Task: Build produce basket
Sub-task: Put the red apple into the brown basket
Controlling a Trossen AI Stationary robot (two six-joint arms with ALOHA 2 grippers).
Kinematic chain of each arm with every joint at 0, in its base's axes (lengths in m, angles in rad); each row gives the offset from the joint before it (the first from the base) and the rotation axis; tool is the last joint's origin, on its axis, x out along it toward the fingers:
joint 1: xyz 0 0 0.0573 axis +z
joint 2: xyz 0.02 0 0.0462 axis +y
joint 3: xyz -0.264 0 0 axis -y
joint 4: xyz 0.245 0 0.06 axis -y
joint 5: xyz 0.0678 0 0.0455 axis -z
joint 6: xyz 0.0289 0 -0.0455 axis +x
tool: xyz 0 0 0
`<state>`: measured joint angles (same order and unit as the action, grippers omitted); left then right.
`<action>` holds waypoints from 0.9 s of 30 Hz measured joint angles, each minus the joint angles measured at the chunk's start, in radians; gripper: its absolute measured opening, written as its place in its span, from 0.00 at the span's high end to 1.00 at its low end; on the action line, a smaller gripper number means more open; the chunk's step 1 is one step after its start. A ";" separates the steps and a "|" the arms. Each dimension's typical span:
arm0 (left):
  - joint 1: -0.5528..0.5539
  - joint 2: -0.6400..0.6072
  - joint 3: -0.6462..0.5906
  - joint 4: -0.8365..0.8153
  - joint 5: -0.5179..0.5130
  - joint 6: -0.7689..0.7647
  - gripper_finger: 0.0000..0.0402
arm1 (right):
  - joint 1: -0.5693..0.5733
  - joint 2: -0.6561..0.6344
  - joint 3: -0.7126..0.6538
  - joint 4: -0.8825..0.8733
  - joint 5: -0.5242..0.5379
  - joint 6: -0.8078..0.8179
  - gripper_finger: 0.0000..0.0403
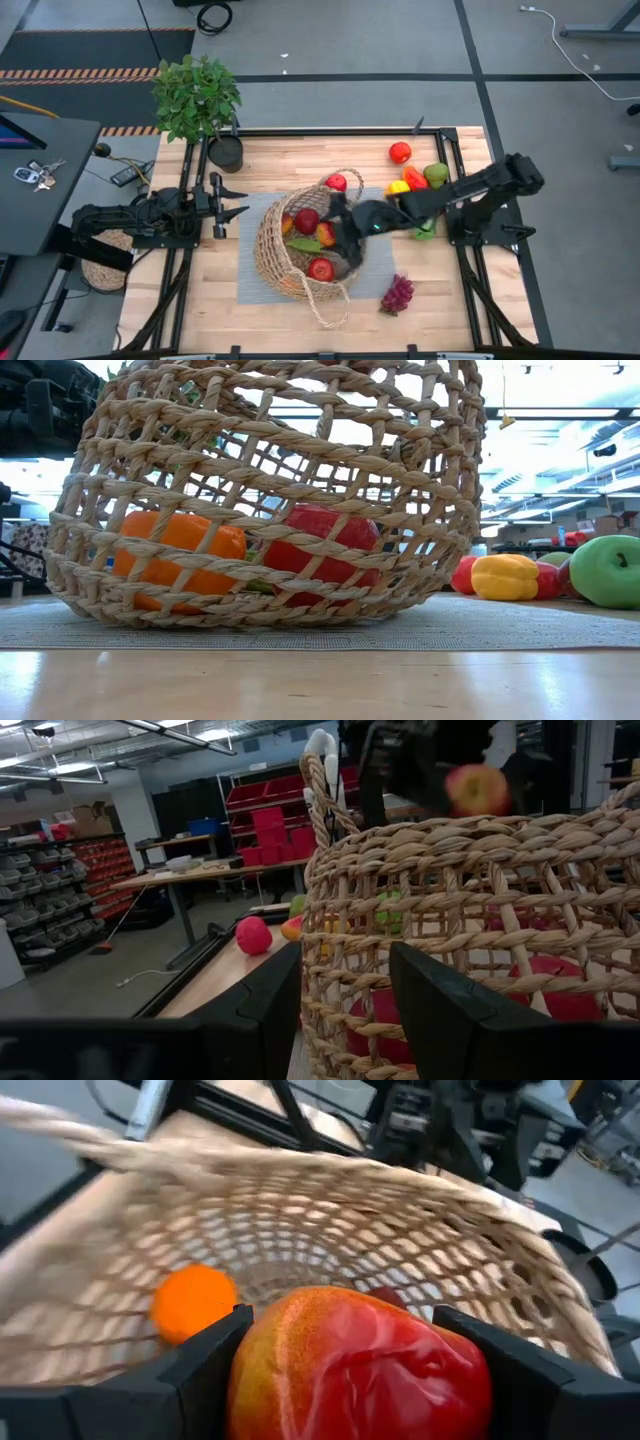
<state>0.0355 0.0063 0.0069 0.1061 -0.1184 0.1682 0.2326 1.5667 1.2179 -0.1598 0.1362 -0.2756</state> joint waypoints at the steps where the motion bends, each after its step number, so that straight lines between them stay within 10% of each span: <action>1: 0.000 0.000 0.000 0.000 0.000 0.000 0.60 | -0.018 0.016 0.008 0.003 -0.025 -0.009 0.24; 27: 0.000 0.000 0.000 0.000 0.000 0.000 0.60 | -0.106 0.317 0.023 0.126 0.000 -0.026 0.17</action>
<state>0.0355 0.0063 0.0070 0.1059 -0.1182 0.1680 0.1269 1.8835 1.2407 -0.0341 0.1364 -0.3019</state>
